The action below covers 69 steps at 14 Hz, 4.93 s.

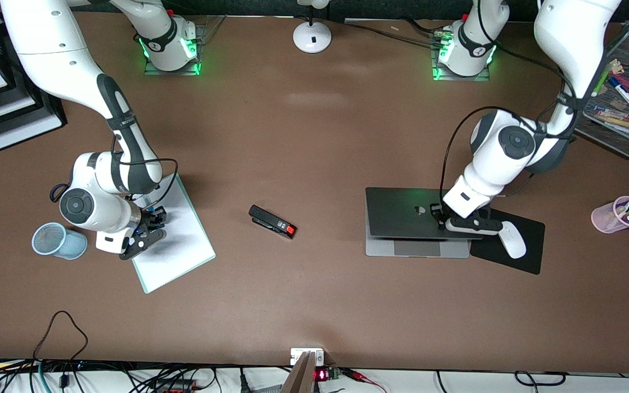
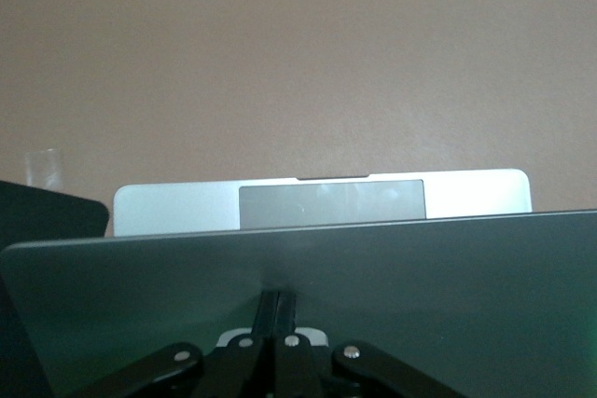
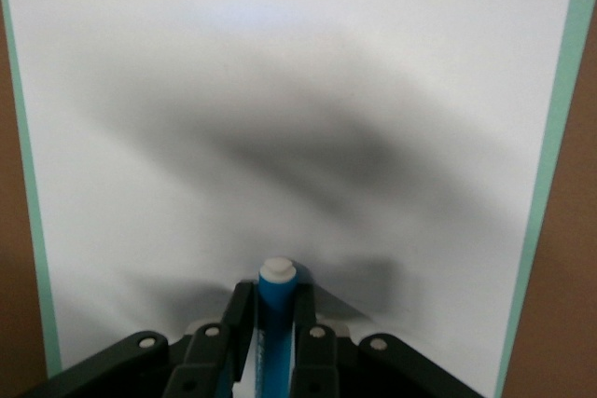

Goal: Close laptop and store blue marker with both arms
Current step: 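Lift the marker with the right gripper while the left gripper presses the lid shut, then carry the marker toward the mesh cup while the left gripper withdraws, then lower the marker into the light-blue mesh cup with the right gripper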

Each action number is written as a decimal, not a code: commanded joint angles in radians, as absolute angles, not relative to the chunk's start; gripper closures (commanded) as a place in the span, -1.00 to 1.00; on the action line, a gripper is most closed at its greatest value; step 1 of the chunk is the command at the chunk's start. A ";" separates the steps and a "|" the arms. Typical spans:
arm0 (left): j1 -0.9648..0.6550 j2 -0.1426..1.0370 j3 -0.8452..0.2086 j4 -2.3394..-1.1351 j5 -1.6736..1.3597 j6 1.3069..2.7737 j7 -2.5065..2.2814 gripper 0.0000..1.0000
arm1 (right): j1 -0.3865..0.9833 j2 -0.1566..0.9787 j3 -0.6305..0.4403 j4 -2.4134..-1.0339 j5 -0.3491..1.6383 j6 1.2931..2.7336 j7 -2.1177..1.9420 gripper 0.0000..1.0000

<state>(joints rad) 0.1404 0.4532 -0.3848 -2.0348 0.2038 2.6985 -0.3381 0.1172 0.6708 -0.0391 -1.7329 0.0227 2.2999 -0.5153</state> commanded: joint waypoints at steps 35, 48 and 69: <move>0.136 0.382 -0.434 -1.616 0.261 1.830 -0.227 -0.99 | -0.213 0.423 -0.044 -1.500 0.429 1.948 -1.424 0.98; 0.141 0.339 -0.445 -1.358 0.176 1.523 -0.055 -1.00 | -0.425 0.647 -0.044 -1.272 0.902 1.678 -1.923 1.00; -0.086 -0.023 -0.014 -1.620 0.046 1.520 0.008 -1.00 | -0.572 0.856 -0.035 -1.243 1.135 1.528 -2.244 0.99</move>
